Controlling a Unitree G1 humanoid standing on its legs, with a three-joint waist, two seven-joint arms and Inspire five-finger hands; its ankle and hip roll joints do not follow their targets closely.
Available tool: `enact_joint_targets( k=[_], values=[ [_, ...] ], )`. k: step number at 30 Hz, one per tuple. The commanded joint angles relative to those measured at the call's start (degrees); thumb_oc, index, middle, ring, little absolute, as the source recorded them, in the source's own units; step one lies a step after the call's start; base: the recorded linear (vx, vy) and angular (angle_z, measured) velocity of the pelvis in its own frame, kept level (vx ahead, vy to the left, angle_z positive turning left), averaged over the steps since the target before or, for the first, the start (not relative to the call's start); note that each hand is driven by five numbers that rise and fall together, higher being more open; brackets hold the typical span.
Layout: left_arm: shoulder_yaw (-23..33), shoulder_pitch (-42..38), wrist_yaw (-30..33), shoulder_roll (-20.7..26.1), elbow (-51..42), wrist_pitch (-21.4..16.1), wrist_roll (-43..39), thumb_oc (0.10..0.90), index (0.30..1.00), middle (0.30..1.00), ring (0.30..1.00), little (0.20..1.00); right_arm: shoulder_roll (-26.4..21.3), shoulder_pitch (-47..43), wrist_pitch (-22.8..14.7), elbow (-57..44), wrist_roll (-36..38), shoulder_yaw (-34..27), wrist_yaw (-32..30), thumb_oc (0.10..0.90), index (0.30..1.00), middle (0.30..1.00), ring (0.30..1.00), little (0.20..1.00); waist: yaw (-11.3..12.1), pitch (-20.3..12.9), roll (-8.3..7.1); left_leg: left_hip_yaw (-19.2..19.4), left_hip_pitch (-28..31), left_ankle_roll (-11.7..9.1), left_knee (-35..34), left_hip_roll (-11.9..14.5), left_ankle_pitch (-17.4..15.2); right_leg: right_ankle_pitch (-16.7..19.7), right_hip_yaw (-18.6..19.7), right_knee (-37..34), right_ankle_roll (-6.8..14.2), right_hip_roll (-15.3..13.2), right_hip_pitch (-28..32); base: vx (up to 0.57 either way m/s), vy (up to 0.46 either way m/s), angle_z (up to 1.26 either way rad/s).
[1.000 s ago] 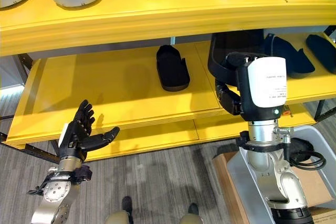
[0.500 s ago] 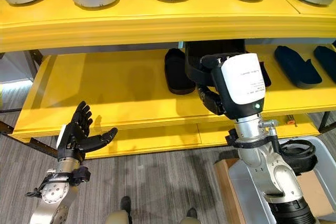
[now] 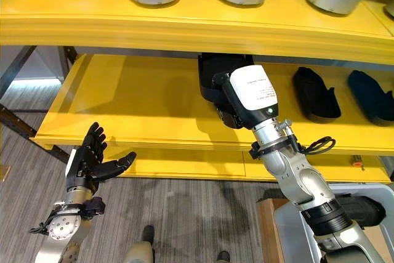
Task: Move parts from the plastic box to the shelf.
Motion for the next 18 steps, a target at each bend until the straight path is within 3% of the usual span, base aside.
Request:
enact_joint_targets(
  k=[1,18],
  values=[
    [2.46,-3.20,0.84,4.52,-5.60,-5.68,0.05,0.900,1.000,1.000,1.000,1.000,0.64,-15.33,-0.04,-0.43,4.09,-0.30,-4.40,0.400,0.300,0.300,0.300,0.300,0.55,-2.07,-1.91,0.97,-2.61,-0.07,4.32,4.21,-2.53,-2.50,3.48,2.71,-0.31,-2.89,2.19,-0.04,0.000,0.12],
    [0.55,-5.11,0.67,7.73,-5.95,-6.24,-2.50,0.900,1.000,1.000,1.000,1.000,6.02,-31.68,3.41,15.34,10.95,4.85,-7.54,0.400,0.300,0.300,0.300,0.300,4.53,1.36,-0.71,-3.02,-8.20,0.75,7.55,2.21,-2.73,-2.93,1.22,5.20,-0.97,-3.24,-0.14,-0.04,0.004,0.14]
  ],
)
